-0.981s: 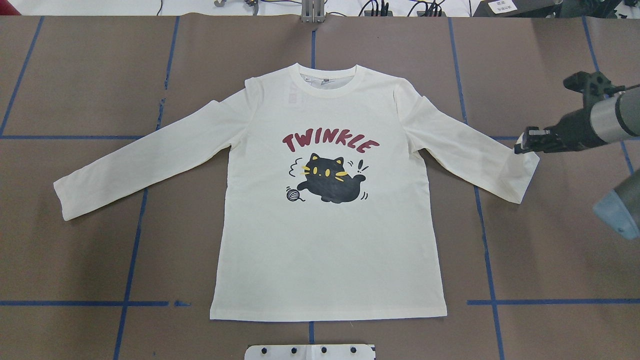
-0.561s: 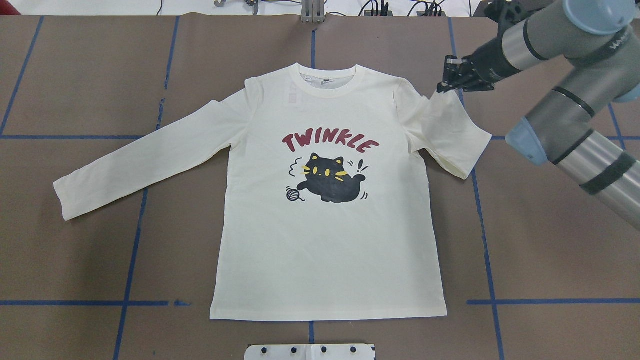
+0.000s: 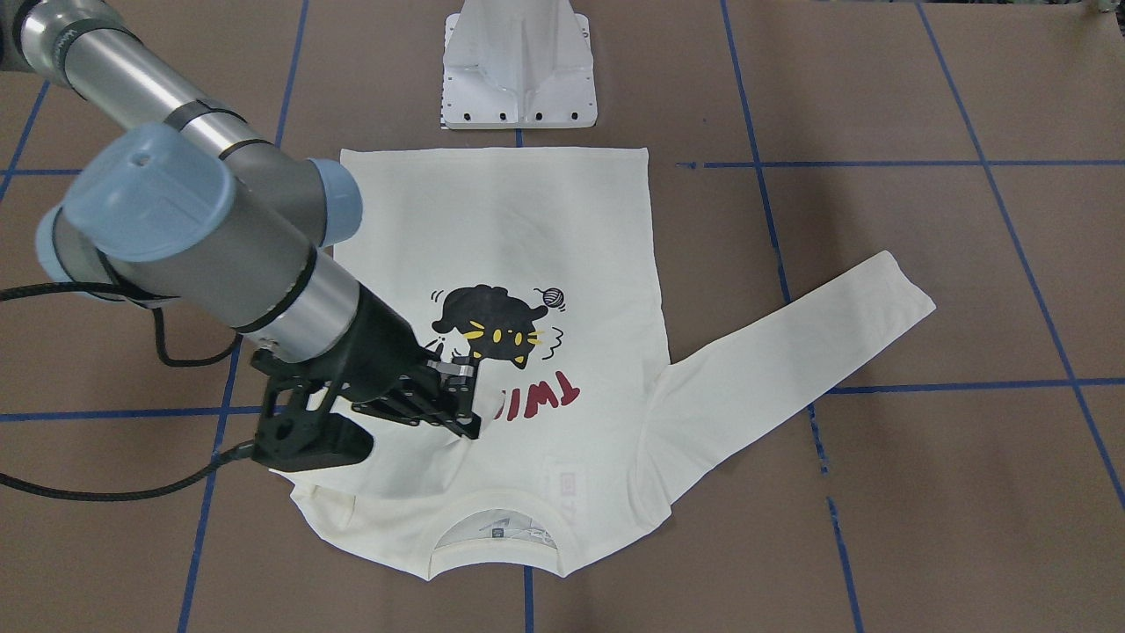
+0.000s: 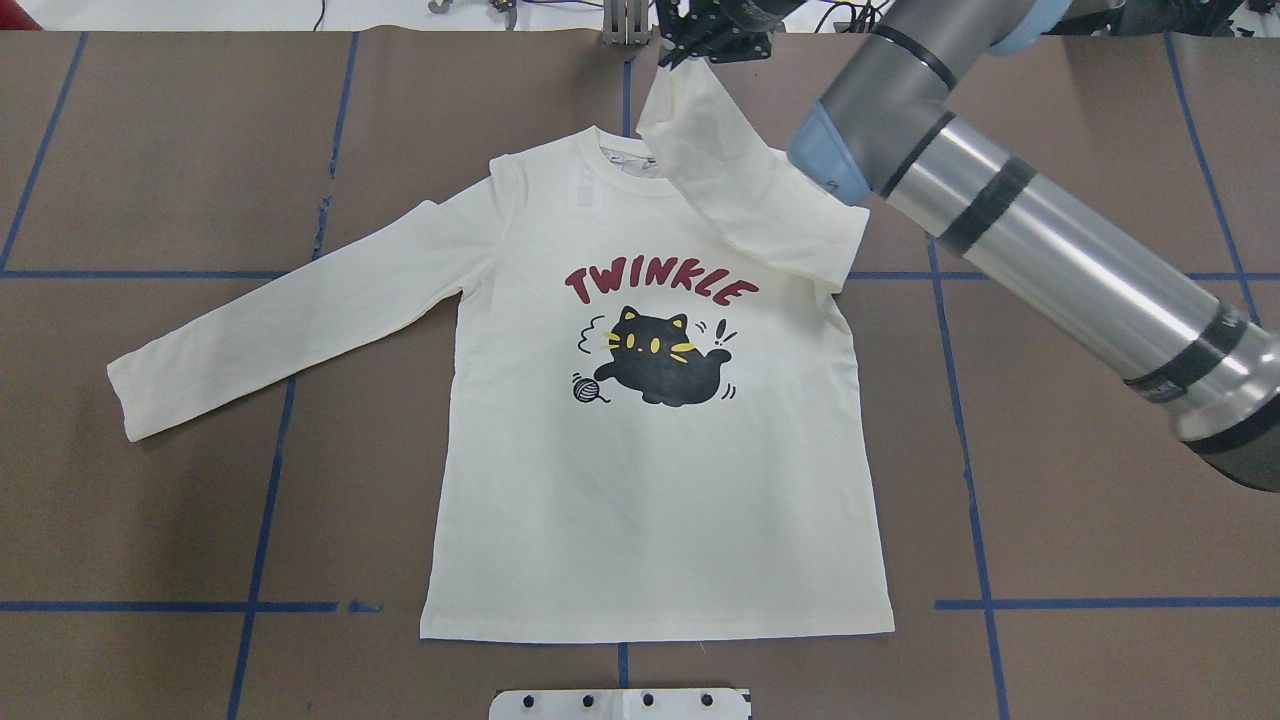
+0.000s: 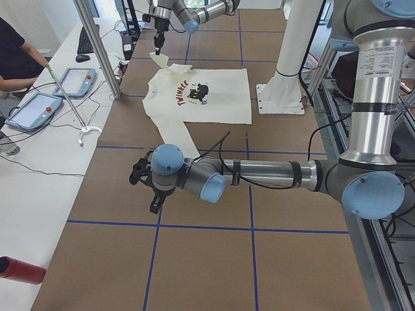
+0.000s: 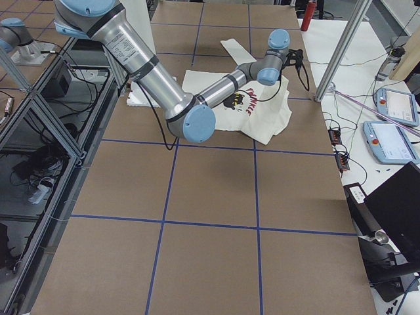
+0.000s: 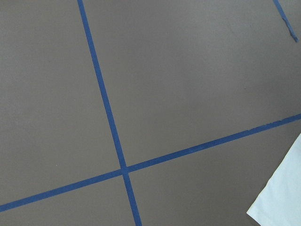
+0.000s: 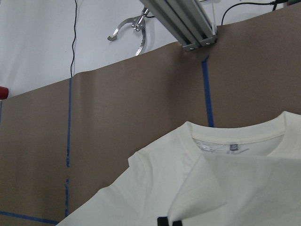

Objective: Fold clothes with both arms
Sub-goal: 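Carry the sleeve cuff with the right gripper across the shirt toward the left arm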

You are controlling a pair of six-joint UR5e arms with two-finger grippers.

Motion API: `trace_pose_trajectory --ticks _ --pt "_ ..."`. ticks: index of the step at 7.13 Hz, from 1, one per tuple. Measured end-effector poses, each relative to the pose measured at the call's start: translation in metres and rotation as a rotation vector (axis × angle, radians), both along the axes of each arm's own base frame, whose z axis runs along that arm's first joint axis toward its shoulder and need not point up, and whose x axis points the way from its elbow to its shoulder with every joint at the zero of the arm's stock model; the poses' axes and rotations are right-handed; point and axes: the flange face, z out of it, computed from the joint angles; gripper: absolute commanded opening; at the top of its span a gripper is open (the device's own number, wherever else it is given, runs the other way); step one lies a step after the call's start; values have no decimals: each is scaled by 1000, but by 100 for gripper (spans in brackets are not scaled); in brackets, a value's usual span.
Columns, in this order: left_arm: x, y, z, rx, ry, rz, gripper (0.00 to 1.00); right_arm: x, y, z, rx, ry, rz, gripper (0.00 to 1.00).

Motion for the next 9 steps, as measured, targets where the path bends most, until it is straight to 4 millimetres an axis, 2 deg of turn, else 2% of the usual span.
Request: trace_pose_trajectory --ticks 1,2,3,4,6,9 --pt "0 0 1 -2 0 0 100 -48 11 -21 20 21 21 0" --pt "0 0 1 -3 0 -1 100 -86 29 -28 36 40 31 0" --pt "0 0 1 -5 0 -1 100 -113 45 -29 47 52 35 0" --pt "0 0 2 -6 0 -1 100 -128 55 -29 54 58 35 0" --pt "0 0 3 -9 0 -1 100 -142 69 -34 69 43 25 0" --pt "0 0 4 -11 0 -1 100 -147 82 -45 124 -37 18 0"
